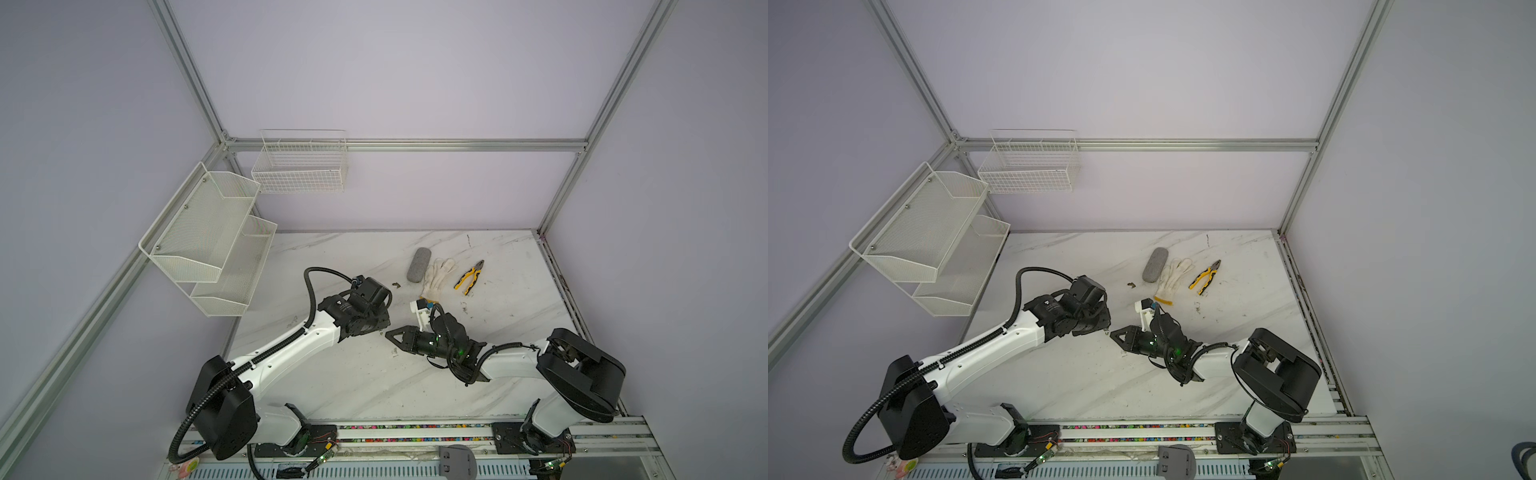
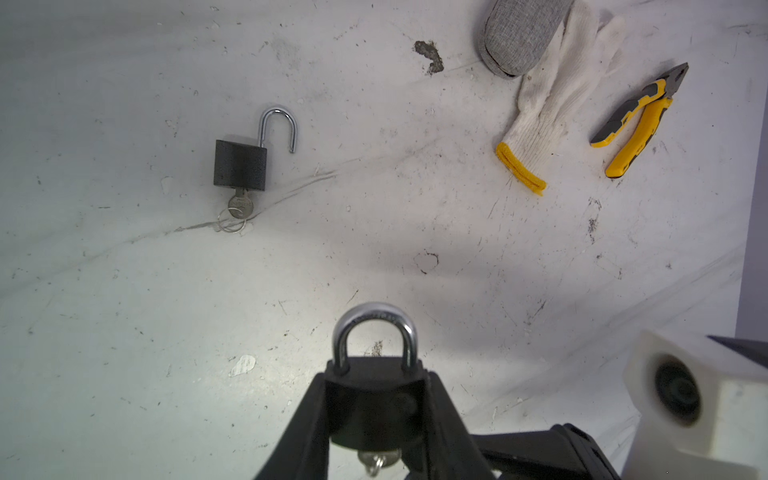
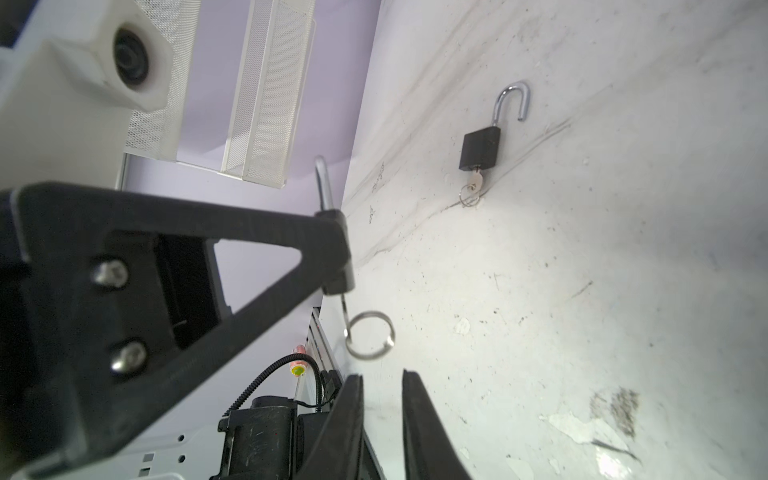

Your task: Unlock with the key

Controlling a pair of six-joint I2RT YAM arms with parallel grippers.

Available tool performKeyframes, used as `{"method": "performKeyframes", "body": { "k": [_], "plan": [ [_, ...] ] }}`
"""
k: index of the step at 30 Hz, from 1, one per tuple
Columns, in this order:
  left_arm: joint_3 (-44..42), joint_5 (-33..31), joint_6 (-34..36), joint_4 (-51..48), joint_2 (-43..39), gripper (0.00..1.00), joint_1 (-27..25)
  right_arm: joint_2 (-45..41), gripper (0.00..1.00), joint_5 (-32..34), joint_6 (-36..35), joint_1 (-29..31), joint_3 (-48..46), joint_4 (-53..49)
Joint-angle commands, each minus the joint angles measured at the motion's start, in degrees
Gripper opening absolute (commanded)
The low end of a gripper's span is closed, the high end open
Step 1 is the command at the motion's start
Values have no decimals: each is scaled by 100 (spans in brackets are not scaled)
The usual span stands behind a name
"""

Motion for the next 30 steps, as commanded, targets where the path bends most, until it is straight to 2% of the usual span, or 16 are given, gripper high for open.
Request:
{"method": "performKeyframes", "body": {
  "k": [1, 12, 16, 30],
  "plan": [
    [503, -81, -127, 149, -72, 0, 37, -30, 22, -112, 248, -13, -12, 634],
    [432, -7, -186, 190, -155, 0, 42, 406, 19, 381, 521, 95, 237, 1132],
    [431, -25, -176, 203, -181, 0, 46, 523, 18, 441, 464, 184, 381, 954],
    [443, 331, -114, 223, -203, 0, 34, 475, 5, 681, 307, 214, 385, 995]
  ]
}}
